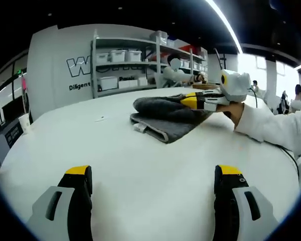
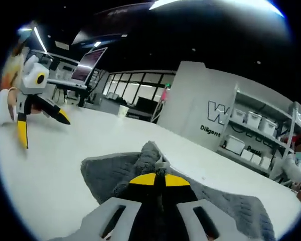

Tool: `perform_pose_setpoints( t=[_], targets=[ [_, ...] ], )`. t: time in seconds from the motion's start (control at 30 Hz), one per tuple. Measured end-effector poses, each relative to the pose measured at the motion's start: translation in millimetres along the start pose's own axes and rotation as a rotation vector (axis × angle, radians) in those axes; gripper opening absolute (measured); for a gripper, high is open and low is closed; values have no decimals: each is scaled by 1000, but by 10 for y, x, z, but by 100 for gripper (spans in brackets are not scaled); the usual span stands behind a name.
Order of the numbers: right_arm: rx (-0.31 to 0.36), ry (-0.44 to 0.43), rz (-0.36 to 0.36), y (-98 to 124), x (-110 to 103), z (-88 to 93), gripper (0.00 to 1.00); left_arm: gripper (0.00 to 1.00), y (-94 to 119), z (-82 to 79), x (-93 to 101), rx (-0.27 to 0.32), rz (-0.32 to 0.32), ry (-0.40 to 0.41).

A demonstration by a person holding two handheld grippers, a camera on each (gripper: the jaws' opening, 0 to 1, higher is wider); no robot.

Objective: Open the folded towel by lifting each exposed corner and separating the folded layers until the towel lies flat within the target outline without major curled edges

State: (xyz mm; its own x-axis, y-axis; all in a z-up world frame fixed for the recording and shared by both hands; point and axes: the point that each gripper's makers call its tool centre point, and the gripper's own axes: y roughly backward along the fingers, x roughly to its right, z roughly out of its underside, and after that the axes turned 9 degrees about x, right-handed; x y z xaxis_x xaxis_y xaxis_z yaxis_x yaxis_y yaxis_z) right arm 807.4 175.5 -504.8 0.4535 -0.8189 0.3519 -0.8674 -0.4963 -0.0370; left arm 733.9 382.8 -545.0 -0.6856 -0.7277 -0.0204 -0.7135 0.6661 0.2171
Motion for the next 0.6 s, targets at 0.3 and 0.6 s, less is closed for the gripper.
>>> perform_pose_setpoints(
  t=[0.3, 0.6],
  targets=[
    [-23, 12, 84, 160, 389, 146, 0, 100, -7, 27, -23, -10, -5, -2],
    [-52, 4, 164, 339, 719, 289, 0, 100, -5, 40, -21, -14, -7, -2]
  ],
)
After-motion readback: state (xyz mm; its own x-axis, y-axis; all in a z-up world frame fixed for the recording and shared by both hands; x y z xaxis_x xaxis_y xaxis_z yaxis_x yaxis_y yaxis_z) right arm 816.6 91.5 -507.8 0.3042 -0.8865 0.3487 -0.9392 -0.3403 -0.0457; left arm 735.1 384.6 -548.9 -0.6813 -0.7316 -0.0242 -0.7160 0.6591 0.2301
